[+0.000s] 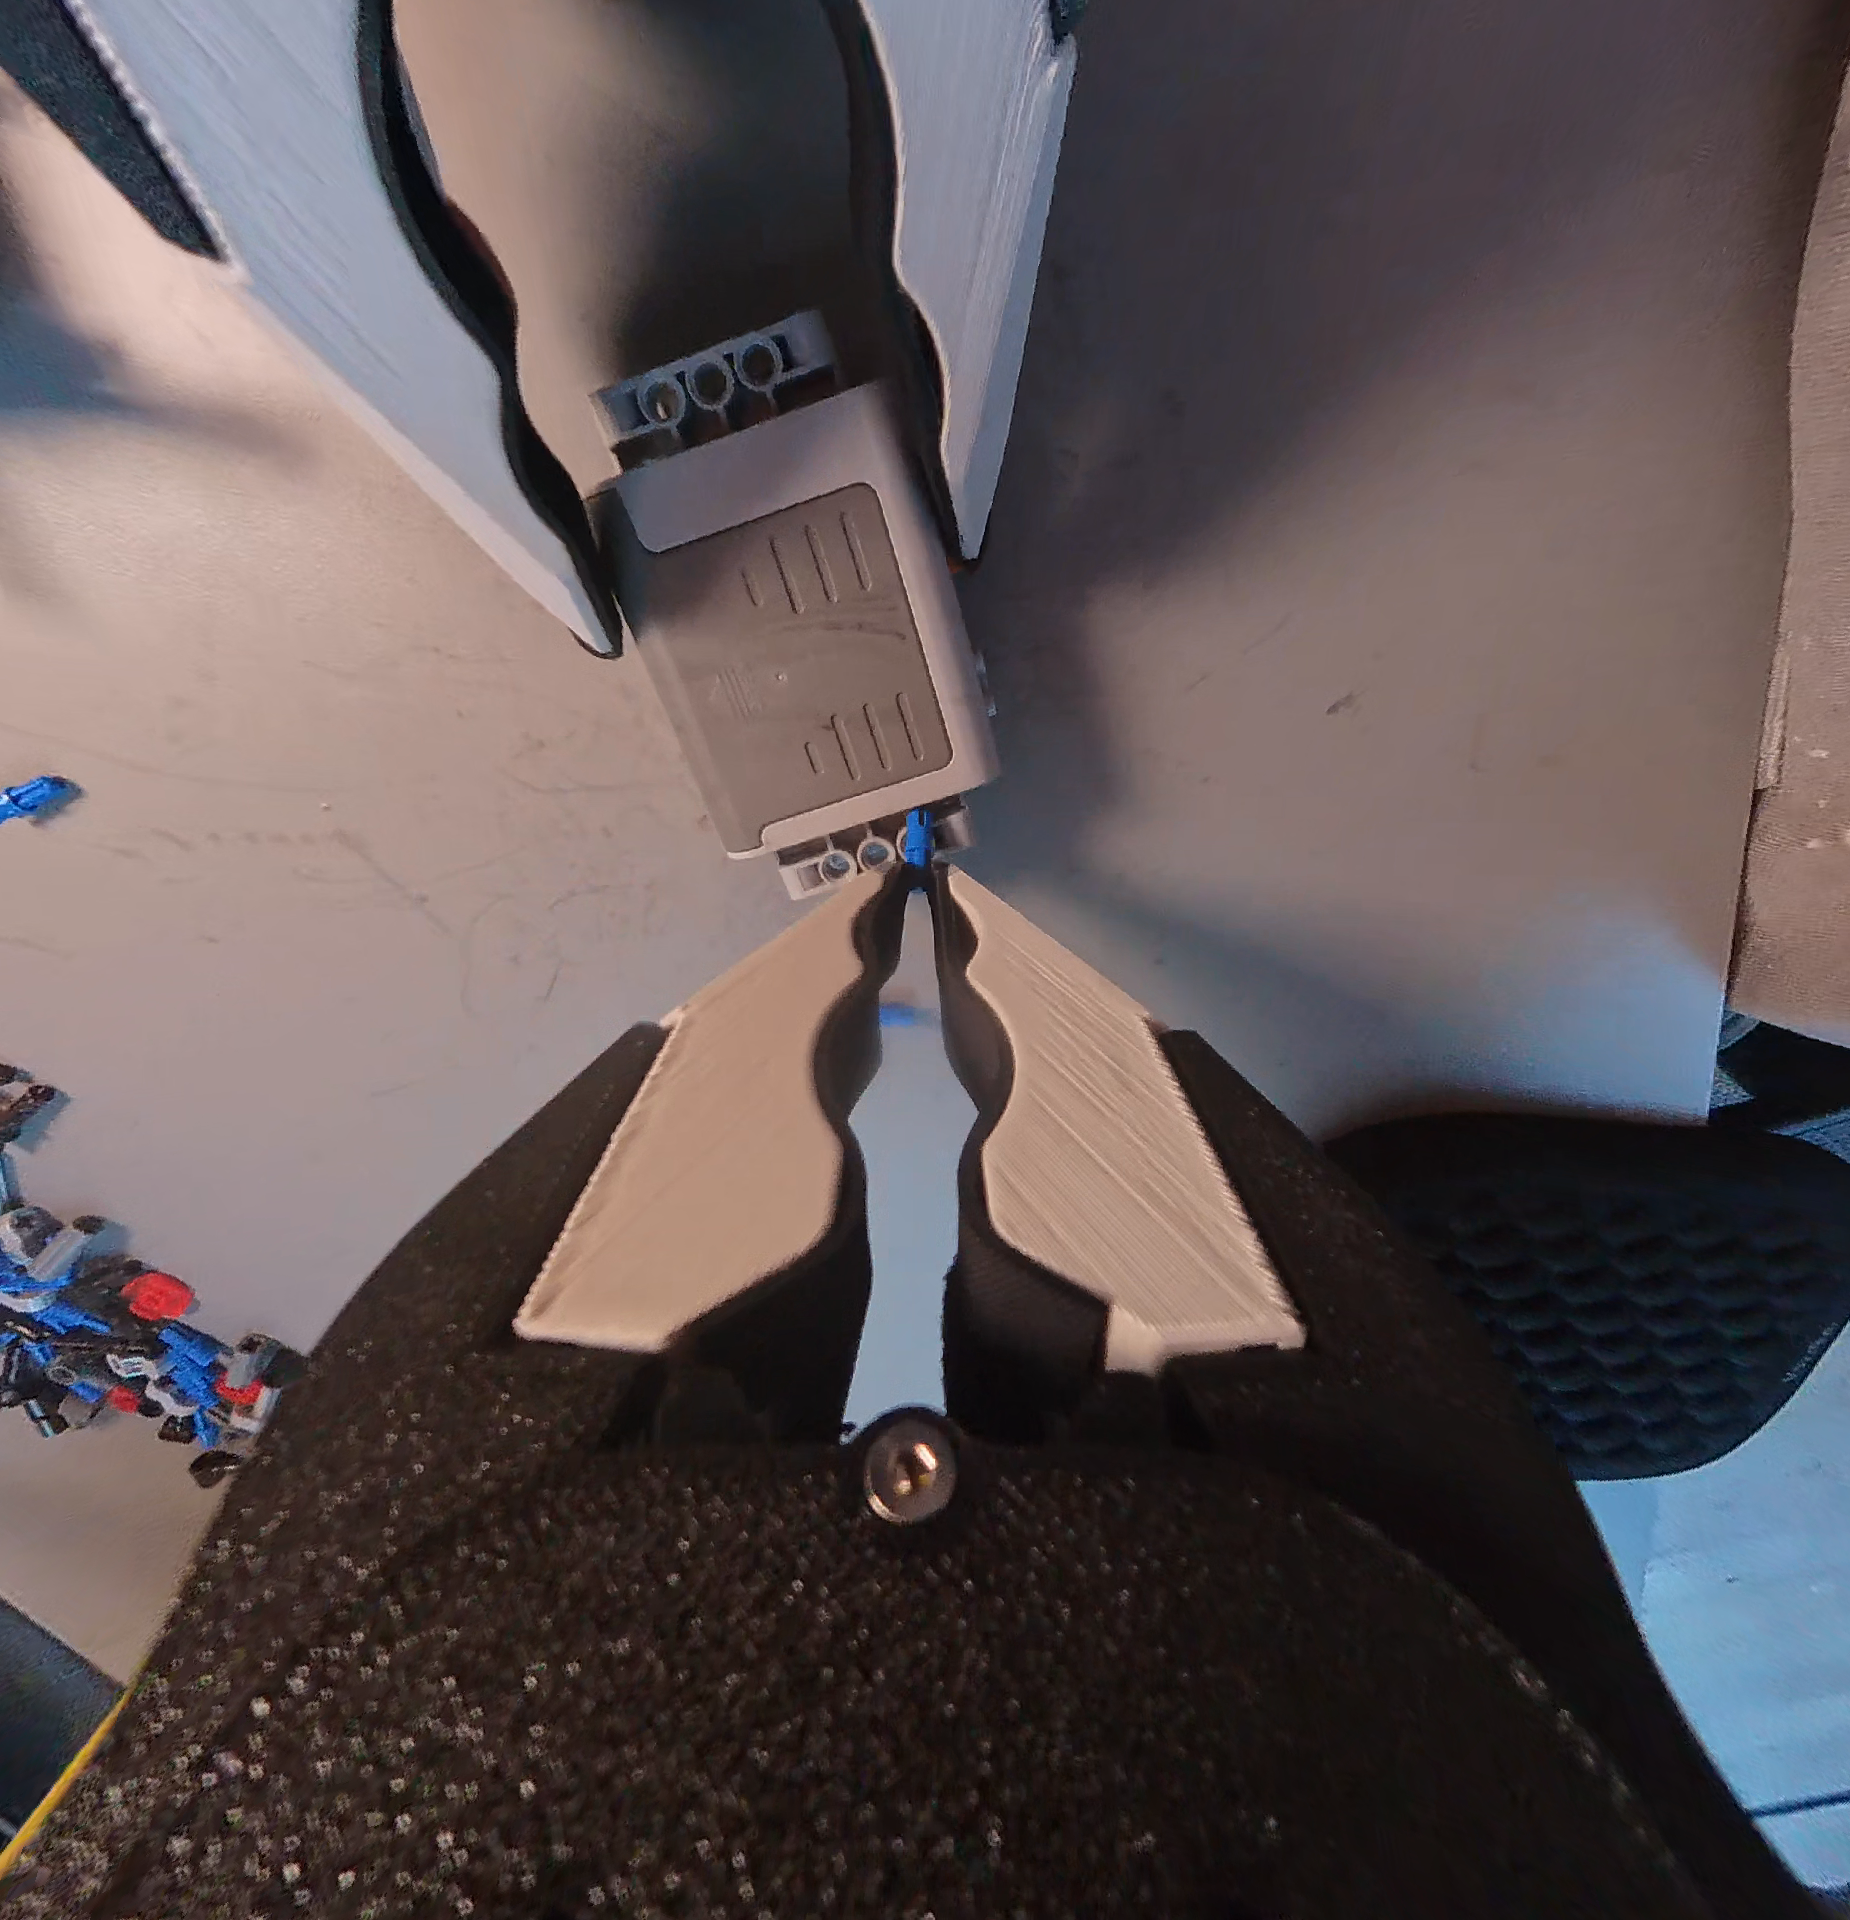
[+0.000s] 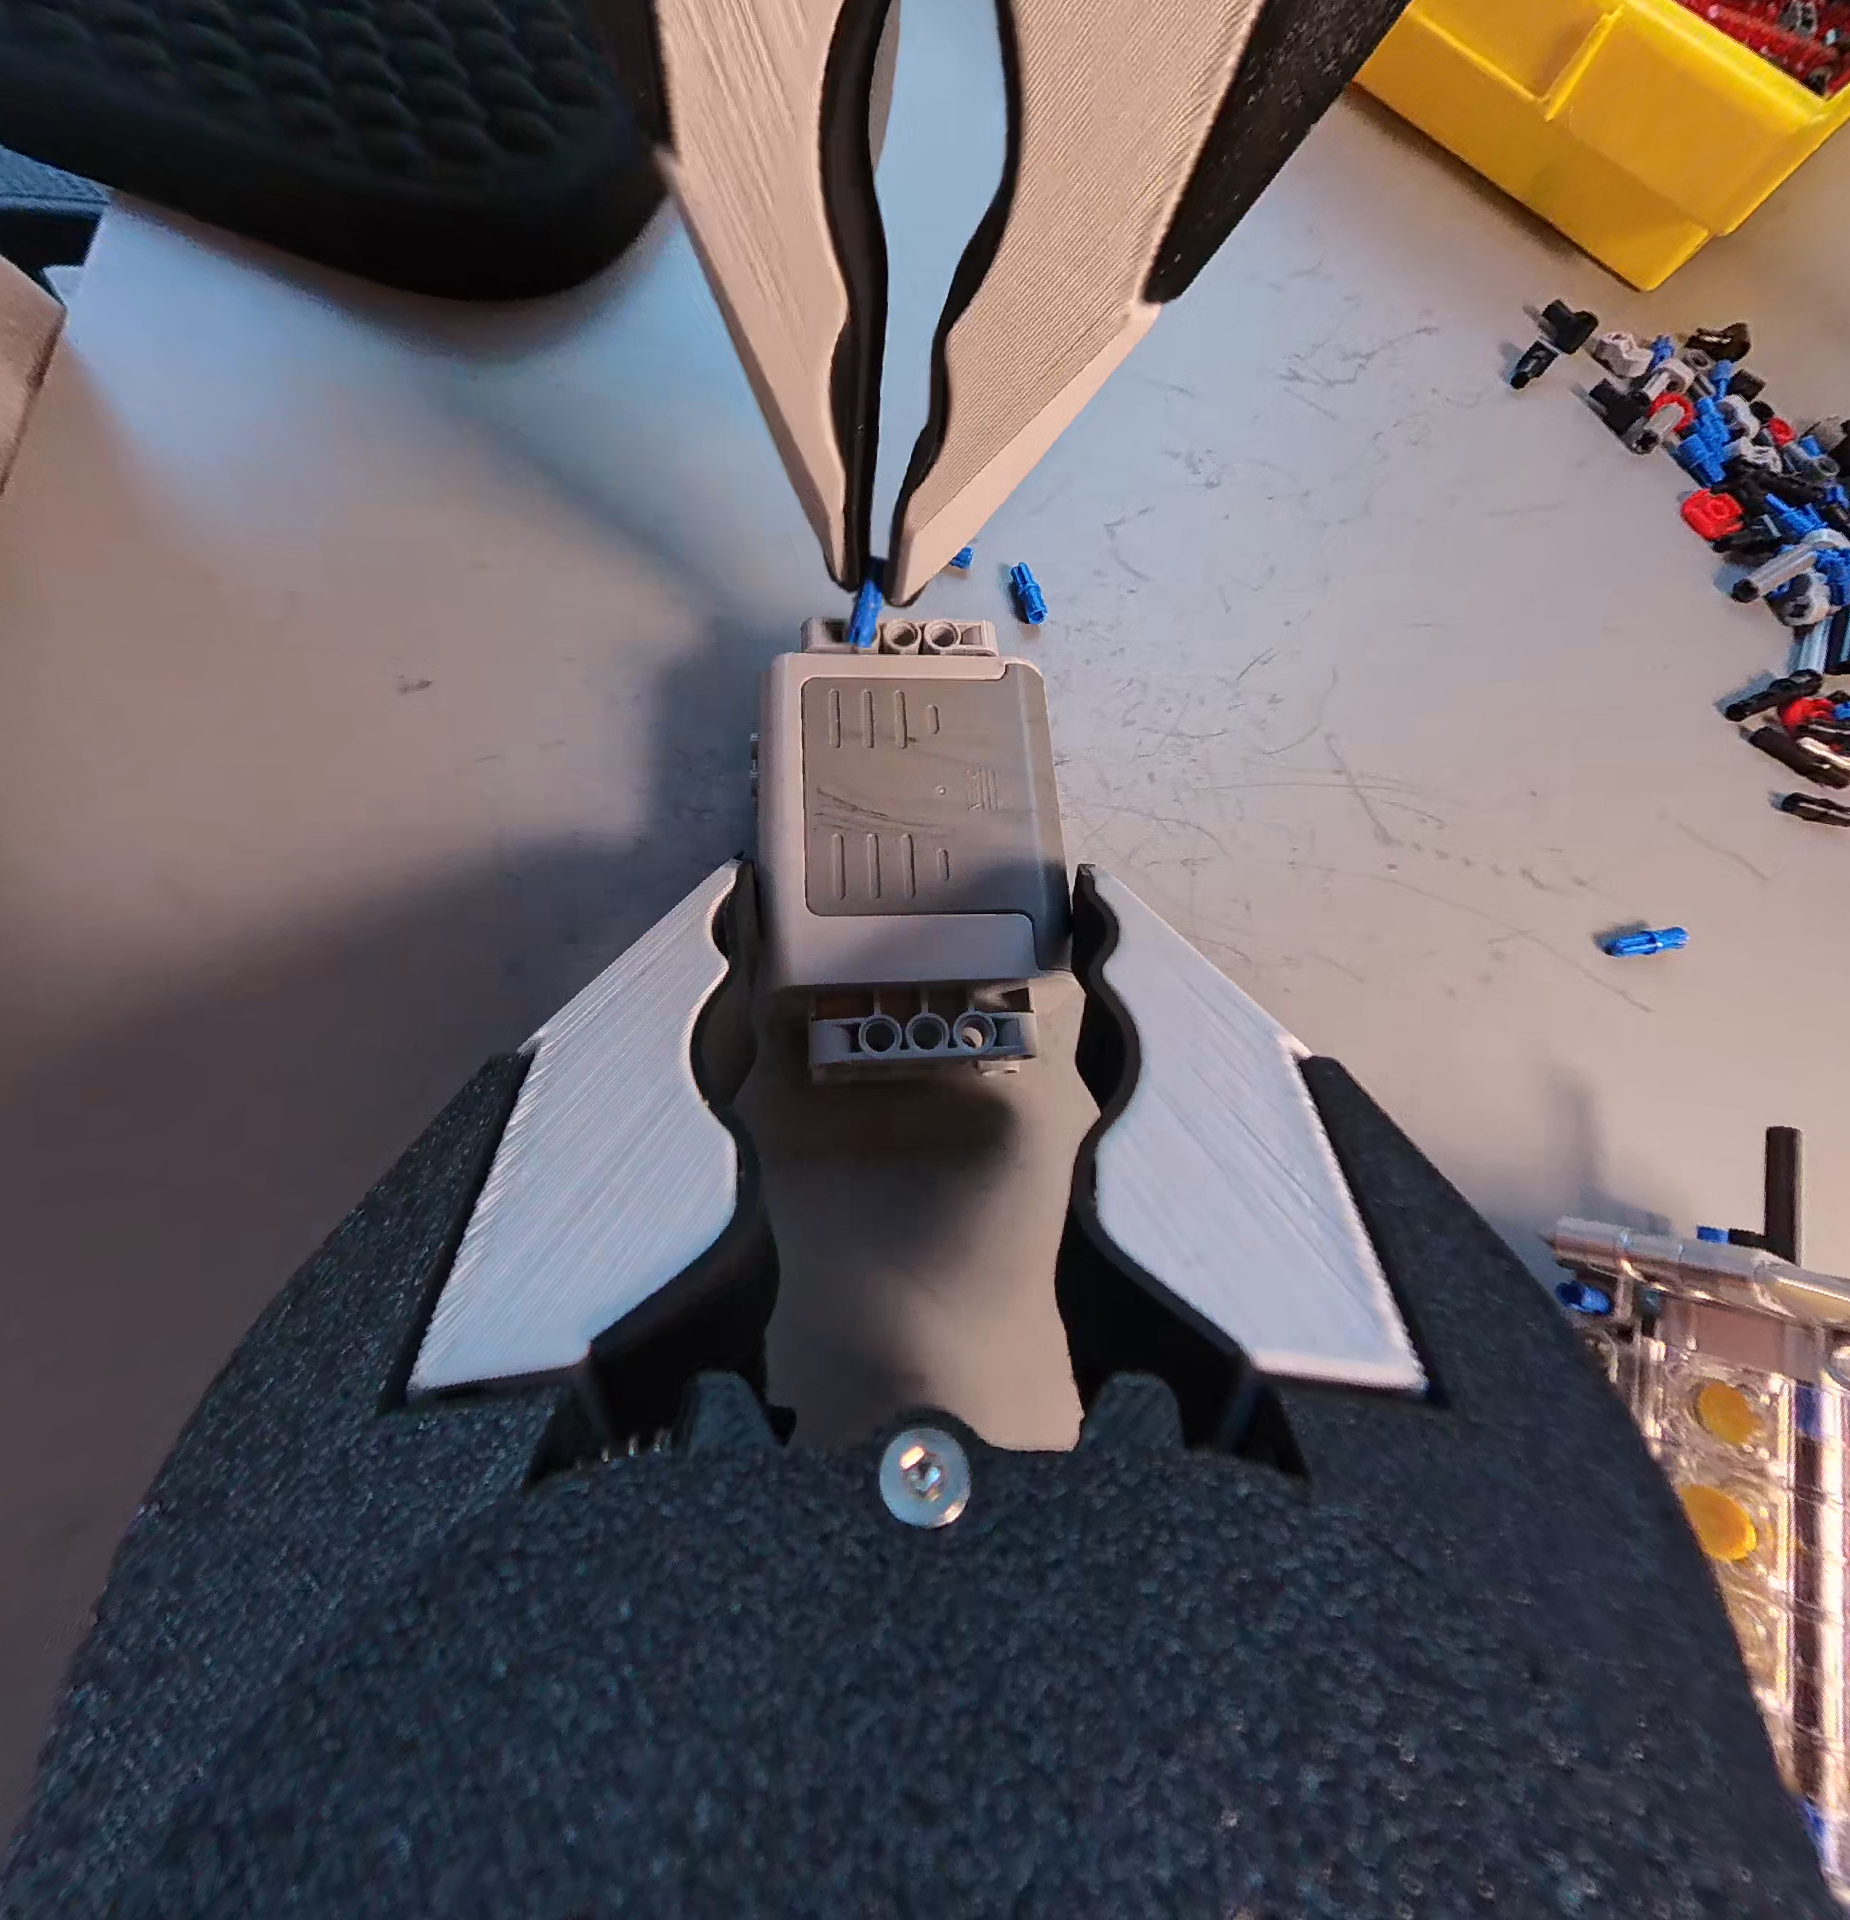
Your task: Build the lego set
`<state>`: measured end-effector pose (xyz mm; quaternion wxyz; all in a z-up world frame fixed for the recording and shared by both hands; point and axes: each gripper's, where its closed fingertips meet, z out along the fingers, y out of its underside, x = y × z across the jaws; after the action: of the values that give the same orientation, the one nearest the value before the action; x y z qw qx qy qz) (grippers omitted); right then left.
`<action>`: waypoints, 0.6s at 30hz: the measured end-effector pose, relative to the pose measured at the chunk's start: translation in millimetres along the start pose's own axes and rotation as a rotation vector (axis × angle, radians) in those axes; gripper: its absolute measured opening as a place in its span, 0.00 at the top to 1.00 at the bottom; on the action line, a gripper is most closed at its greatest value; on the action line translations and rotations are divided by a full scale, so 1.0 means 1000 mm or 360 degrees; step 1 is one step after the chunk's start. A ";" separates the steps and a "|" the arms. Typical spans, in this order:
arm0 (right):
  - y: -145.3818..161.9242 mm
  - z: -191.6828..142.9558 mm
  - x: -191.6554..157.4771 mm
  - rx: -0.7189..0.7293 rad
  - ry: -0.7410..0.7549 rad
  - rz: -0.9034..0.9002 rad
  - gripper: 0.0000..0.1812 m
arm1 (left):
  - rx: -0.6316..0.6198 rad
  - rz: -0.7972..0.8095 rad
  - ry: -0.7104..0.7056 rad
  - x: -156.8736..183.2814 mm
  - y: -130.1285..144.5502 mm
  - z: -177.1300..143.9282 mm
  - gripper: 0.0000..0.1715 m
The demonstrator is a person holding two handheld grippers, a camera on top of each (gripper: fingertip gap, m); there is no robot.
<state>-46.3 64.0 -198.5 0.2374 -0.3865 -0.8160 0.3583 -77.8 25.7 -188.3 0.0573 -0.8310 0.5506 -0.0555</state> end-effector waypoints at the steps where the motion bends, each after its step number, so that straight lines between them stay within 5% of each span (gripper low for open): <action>1: 0.000 -0.001 0.000 0.0002 0.0008 -0.0011 0.68 | 0.0002 -0.0015 -0.0010 -0.001 0.002 -0.001 0.99; 5: -0.013 -0.010 0.003 0.0133 0.0057 -0.0069 0.69 | 0.0121 -0.0104 -0.0064 -0.007 0.000 -0.011 0.98; 12: -0.057 -0.039 0.008 0.0539 0.0167 -0.0082 0.92 | 0.0957 -0.0427 -0.0074 -0.013 -0.041 -0.043 0.99; 16: -0.041 -0.029 0.005 0.0359 0.0172 -0.0168 0.95 | 0.1201 -0.0560 -0.0148 -0.022 -0.041 -0.042 0.99; 18: -0.030 -0.024 -0.003 0.0244 0.0115 -0.0196 0.88 | 0.1272 -0.0625 -0.0229 -0.031 -0.033 -0.042 0.99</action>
<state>-42.7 58.0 -160.9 0.3172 -0.3289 -0.7994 0.3901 -65.8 65.7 -142.6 0.4003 -0.8340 0.3125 -0.2158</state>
